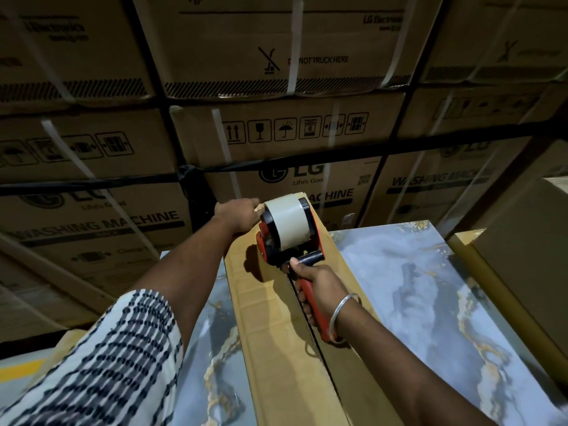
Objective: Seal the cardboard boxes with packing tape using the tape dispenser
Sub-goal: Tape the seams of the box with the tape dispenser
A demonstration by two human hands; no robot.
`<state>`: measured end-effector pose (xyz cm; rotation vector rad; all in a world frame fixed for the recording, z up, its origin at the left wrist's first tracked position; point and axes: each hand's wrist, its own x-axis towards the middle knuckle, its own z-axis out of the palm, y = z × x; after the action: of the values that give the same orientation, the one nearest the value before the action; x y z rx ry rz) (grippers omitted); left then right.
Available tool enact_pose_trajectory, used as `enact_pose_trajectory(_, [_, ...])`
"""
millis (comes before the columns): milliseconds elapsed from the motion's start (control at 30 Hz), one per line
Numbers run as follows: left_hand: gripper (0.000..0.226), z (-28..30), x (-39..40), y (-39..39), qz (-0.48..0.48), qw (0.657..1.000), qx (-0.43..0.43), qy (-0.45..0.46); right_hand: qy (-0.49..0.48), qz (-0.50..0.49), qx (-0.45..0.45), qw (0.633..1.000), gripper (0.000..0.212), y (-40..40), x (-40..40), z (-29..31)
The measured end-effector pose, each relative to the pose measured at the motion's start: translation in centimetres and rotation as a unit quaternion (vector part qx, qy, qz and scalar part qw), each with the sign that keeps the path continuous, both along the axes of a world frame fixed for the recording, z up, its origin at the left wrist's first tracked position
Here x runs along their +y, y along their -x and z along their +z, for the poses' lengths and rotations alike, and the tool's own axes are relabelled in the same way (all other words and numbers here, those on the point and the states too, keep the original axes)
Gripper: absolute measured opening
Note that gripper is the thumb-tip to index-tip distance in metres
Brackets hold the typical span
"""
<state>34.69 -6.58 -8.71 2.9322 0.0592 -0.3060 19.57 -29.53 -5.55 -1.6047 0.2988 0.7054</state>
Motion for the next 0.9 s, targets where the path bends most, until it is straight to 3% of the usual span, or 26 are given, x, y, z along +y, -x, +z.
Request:
enact_pose_trajectory(233, [0.072, -0.3, -0.4, -0.5, 0.026, 0.998, 0.03, -0.038, -0.021, 0.009, 0.013, 1.0, 0.044, 4.7, -3.2, 0.0])
enact_pose_trajectory(300, [0.073, -0.4, -0.8, -0.3, 0.027, 0.998, 0.03, -0.057, -0.027, 0.0, 0.012, 1.0, 0.054, 5.8, -3.9, -0.3])
enact_pose_trajectory(400, [0.061, -0.4, -2.3, 1.1, 0.001, 0.993, -0.098, -0.072, -0.034, -0.007, 0.015, 0.999, 0.065, 5.9, -4.0, -0.5])
enact_pose_trajectory(467, [0.063, -0.2, -3.8, 3.2, -0.081, 0.985, -0.148, -0.034, -0.025, -0.001, 0.015, 1.0, 0.057, 5.7, -3.9, -0.5])
enact_pose_trajectory(533, [0.084, -0.1, -4.8, 5.5, -0.178, 0.98, -0.087, -0.006, -0.022, -0.002, 0.011, 1.0, 0.044, 5.7, -3.8, -0.6])
enact_pose_trajectory(633, [0.105, -0.3, -4.4, 6.5, -0.199, 0.98, -0.022, -0.003, -0.025, -0.008, 0.008, 1.0, 0.047, 5.8, -3.7, -0.8])
enact_pose_trajectory(900, [0.084, -0.4, -3.6, 4.0, -0.184, 0.98, -0.015, -0.079, -0.002, -0.002, 0.024, 1.0, 0.043, 3.5, -2.8, -0.2])
